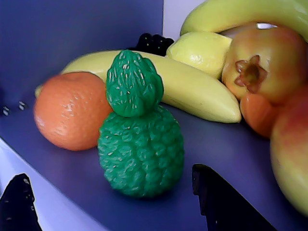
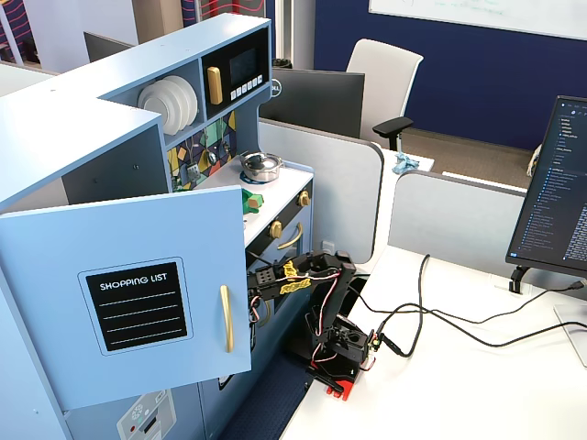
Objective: Pick up the green pineapple from the left cabinet and place it in the green recipient
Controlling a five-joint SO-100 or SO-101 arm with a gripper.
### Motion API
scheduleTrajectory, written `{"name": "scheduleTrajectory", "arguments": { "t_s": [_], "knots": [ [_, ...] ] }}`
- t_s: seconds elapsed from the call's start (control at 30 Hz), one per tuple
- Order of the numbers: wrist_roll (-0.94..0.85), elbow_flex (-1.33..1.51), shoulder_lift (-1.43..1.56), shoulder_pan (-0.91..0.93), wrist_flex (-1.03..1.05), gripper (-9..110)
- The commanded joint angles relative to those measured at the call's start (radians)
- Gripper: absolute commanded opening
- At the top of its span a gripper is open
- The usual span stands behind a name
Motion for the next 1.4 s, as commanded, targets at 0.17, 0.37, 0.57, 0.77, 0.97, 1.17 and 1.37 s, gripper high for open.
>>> {"name": "scheduleTrajectory", "arguments": {
  "t_s": [0.17,0.37,0.57,0.77,0.97,1.17,1.37],
  "knots": [
    [-0.060,-0.158,-0.084,-0.025,-0.041,36],
    [-0.081,-0.247,-0.179,-0.003,-0.052,35],
    [-0.094,-0.351,-0.278,0.012,-0.049,35],
    [-0.098,-0.439,-0.356,0.034,-0.034,34],
    [-0.092,-0.526,-0.431,0.049,-0.029,34],
    [-0.066,-0.598,-0.482,0.052,-0.020,28],
    [-0.072,-0.577,-0.485,0.040,-0.018,25]
  ]
}}
